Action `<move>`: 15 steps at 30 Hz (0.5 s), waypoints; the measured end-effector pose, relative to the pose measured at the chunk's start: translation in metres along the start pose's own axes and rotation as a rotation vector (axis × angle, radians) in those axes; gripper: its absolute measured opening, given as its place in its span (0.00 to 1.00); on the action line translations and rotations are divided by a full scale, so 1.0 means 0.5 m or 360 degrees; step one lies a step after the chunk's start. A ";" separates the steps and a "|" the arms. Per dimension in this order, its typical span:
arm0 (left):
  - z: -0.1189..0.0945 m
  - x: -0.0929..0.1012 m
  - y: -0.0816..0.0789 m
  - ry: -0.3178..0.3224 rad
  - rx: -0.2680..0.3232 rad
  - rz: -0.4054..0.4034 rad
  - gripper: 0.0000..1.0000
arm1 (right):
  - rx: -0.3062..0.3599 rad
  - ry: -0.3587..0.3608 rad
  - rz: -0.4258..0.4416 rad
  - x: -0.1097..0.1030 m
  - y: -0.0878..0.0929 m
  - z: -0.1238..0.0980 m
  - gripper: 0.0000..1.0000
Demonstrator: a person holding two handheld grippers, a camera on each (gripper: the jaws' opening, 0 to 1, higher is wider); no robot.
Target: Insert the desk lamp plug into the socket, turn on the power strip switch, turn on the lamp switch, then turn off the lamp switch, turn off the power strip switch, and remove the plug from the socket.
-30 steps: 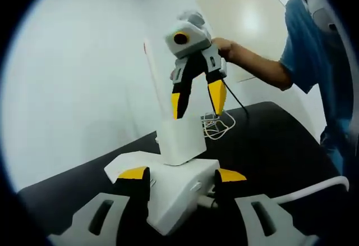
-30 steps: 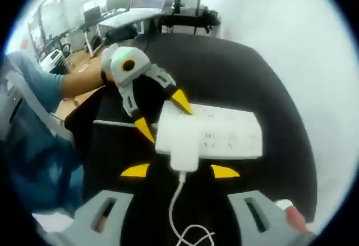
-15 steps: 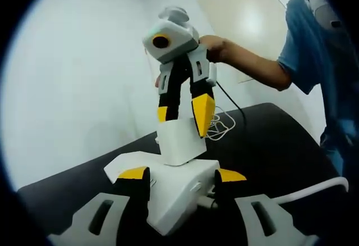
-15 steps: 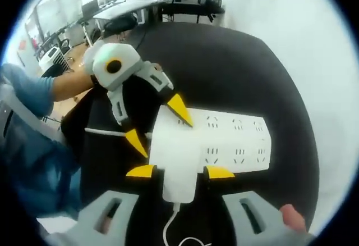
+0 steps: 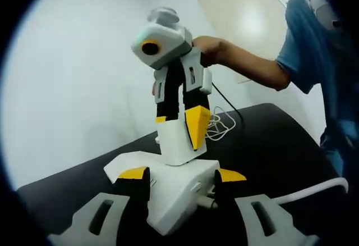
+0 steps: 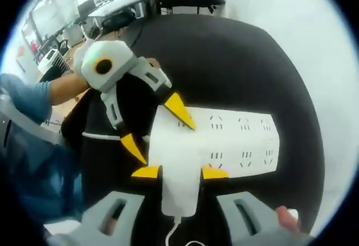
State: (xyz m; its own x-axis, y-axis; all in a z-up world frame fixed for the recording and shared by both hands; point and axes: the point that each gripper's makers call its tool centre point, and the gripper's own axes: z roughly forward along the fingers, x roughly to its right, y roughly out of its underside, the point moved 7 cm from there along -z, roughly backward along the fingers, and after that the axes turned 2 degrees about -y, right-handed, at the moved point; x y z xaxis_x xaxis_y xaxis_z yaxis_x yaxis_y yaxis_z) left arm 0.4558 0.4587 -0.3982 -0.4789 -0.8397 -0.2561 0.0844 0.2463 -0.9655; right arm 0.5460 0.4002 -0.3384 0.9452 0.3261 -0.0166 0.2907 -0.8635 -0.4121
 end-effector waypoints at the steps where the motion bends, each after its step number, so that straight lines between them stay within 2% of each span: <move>1: 0.000 -0.001 0.001 0.0001 -0.0002 -0.0003 0.44 | 0.0003 0.0008 0.0000 -0.002 -0.001 0.000 0.26; 5: -0.002 -0.014 0.008 0.0004 -0.0009 -0.0009 0.44 | -0.0003 0.0037 -0.0012 -0.009 -0.011 -0.003 0.25; 7: -0.003 -0.023 0.012 0.0002 -0.0015 -0.0015 0.44 | -0.0114 0.0093 -0.0049 -0.011 -0.013 -0.003 0.25; 9: -0.004 -0.029 0.016 -0.0002 -0.0017 -0.0014 0.44 | -0.0163 0.0115 -0.0067 -0.009 -0.023 -0.001 0.25; 12: -0.006 -0.035 0.019 -0.0004 -0.0015 -0.0018 0.44 | -0.0164 0.0118 -0.0053 -0.004 -0.030 -0.004 0.25; 15: -0.008 -0.040 0.022 -0.0005 -0.0011 -0.0026 0.44 | -0.0104 0.0103 -0.0027 0.003 -0.025 -0.007 0.25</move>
State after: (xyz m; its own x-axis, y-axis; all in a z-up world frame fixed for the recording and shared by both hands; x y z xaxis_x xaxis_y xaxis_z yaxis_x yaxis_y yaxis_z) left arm 0.4631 0.4802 -0.4035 -0.4773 -0.8451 -0.2407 0.0705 0.2362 -0.9691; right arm 0.5442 0.4102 -0.3302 0.9471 0.3170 0.0497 0.3137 -0.8820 -0.3516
